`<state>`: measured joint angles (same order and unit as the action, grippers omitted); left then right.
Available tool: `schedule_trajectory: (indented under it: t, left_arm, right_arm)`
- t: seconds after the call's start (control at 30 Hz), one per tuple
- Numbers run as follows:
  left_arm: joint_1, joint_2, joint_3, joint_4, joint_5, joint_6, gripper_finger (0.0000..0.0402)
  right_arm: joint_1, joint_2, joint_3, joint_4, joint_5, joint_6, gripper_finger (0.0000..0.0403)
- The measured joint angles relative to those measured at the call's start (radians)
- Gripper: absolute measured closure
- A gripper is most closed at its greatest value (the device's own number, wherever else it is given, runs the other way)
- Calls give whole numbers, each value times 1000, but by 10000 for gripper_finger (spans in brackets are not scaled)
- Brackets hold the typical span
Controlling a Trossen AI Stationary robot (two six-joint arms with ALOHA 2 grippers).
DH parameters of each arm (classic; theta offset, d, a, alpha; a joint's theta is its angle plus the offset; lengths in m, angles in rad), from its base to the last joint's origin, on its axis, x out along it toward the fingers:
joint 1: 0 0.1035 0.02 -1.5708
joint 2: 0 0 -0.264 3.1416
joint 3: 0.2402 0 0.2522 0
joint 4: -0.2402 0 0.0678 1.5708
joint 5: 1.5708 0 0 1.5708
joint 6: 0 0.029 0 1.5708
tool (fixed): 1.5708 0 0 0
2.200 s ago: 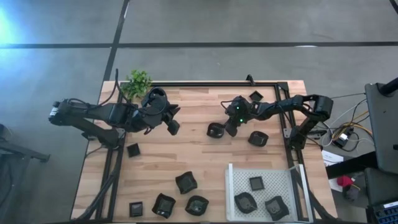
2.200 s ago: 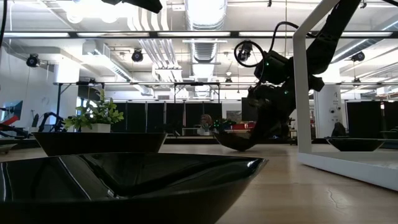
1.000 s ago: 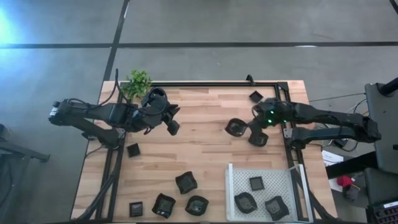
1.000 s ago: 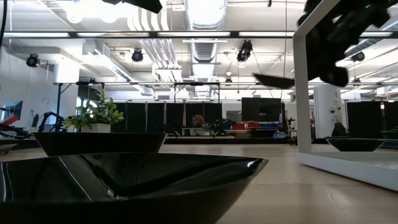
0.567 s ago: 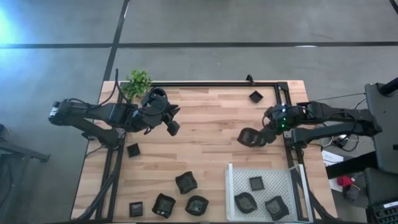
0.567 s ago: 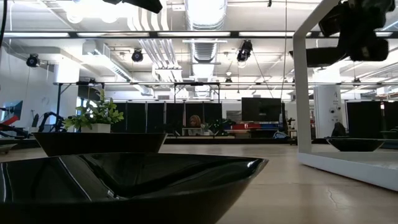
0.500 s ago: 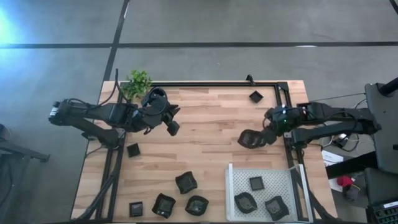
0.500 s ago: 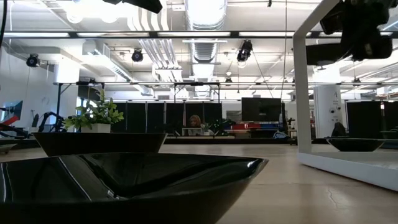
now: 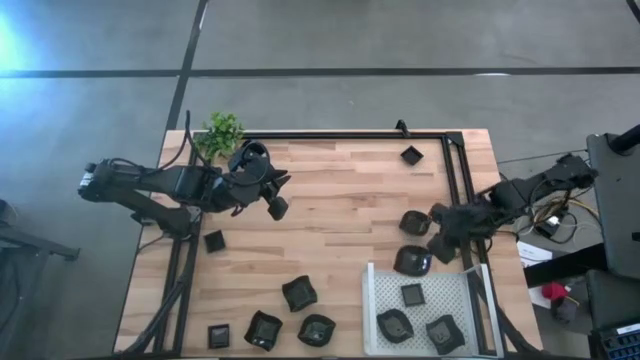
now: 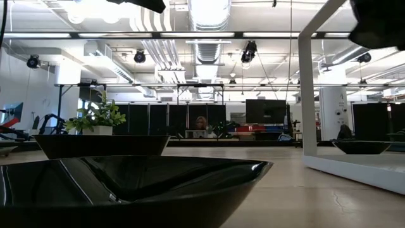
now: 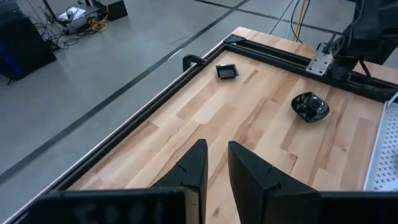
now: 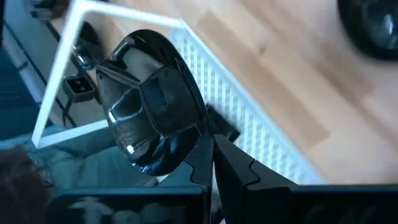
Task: Pick & Place Mini shaped plates
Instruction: Stack the leaf shaped plate on top of the other leaf shaped plate on the shelf
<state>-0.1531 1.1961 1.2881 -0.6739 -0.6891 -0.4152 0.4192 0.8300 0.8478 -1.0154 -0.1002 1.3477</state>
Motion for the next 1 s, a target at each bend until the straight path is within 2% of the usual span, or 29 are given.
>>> schedule_trajectory:
  t: [0.13,0.3,0.6,0.73,0.87,1.0]
  left_arm:
    - [0,0,0,0,0,7,344]
    - [0,0,0,0,13,30,344]
    - [0,0,0,0,26,56,344]
    - [0,0,0,0,37,81,344]
    - [0,0,0,0,138,161,344]
    - [0,0,0,0,266,205,344]
  right_arm:
    - [110,64,0,13,47,197,395]
    - [226,155,0,67,52,358,395]
    - [356,314,0,220,62,615,395]
    - [399,376,0,289,101,726,395]
    - [427,432,0,368,178,773,395]
    - [434,485,0,401,206,798,395]
